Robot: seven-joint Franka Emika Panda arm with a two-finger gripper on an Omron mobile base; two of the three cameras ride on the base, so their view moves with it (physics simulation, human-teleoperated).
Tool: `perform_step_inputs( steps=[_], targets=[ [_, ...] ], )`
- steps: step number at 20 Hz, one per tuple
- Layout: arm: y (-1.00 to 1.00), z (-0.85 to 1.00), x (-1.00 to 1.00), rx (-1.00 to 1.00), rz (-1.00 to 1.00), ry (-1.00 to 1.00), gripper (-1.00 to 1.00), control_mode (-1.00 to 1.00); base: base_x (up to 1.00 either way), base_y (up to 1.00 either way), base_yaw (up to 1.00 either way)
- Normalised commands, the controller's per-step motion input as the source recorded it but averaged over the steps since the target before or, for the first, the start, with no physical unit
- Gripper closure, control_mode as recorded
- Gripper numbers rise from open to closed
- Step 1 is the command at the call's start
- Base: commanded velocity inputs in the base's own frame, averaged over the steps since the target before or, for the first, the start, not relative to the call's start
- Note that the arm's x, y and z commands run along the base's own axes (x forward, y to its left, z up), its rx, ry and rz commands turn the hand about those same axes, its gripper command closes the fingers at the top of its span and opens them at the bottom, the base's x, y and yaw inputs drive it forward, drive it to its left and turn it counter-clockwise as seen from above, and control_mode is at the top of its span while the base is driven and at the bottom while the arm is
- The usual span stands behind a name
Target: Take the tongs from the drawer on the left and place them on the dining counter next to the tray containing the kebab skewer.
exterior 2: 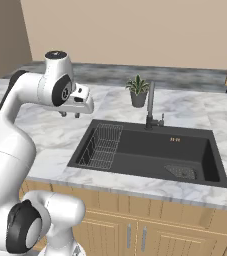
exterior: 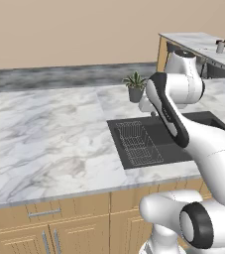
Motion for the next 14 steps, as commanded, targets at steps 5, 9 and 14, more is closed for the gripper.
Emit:
perform_step_inputs(
  steps=[5,9,14],
  targets=[
    [0.02,-0.13,0.00,0.00,0.00,0.03,-1.00,-1.00,0.00,0.00,0.00],
    [0.12,-0.37,0.00,-0.04,0.06,0.05,-1.00,-1.00,0.00,0.00,0.00],
    [0.41,-0.27,-0.03,-0.15,0.01,0.00,-1.00,-1.00,0.00,0.00,0.00]
  ],
)
